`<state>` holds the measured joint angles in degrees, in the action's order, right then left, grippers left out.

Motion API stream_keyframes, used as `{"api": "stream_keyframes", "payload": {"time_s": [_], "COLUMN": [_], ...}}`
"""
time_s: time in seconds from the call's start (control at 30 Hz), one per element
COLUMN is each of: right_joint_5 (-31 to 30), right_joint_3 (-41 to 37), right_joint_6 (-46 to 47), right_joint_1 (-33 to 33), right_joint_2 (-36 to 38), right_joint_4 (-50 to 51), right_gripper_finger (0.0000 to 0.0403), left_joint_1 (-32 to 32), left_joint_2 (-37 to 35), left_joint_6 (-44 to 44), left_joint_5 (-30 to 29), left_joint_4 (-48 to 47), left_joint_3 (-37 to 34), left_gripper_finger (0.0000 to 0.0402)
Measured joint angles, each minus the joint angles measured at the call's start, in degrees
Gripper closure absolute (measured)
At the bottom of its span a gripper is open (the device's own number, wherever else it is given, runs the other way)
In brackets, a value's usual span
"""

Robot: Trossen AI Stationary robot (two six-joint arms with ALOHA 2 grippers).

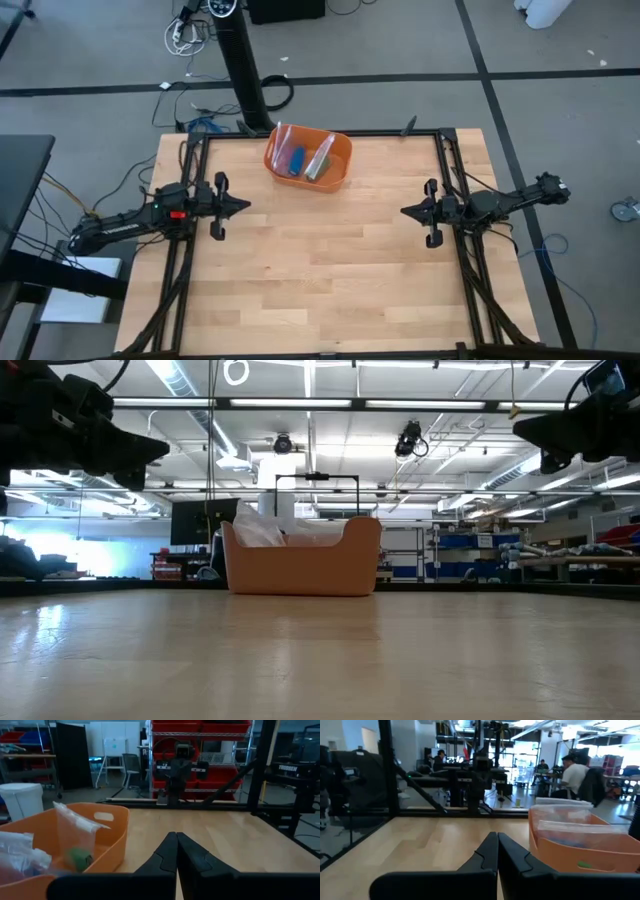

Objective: Roll bandage
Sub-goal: Return to Home Position

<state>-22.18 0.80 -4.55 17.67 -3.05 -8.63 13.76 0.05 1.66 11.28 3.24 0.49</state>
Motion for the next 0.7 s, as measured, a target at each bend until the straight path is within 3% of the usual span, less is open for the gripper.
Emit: {"api": "stream_keyframes", "payload": {"time_s": [0.17, 0.33, 0.7], "right_joint_5": [-6.2, -6.4, 8.9], "right_joint_3": [0.0, 0.1, -0.2], "right_joint_6": [1.0, 4.2, 5.5], "right_joint_1": [2.8, 3.3, -6.9], "right_joint_2": [1.1, 0.3, 0.2], "right_joint_4": [3.8, 5.3, 5.1], "right_gripper_finger": [0.0403, 0.0403, 0.0403], "left_joint_1": [0.0, 0.0, 0.1], "left_joint_2": [0.0, 0.0, 0.0], "left_joint_6": [-0.9, -1.2, -2.8], "left_joint_5": [-2.3, -2.7, -2.6], "left_joint_4": [-1.2, -1.3, -1.8], "left_joint_3": [0.0, 0.0, 0.2], "left_gripper_finger": [0.0392, 0.0391, 0.0391]}}
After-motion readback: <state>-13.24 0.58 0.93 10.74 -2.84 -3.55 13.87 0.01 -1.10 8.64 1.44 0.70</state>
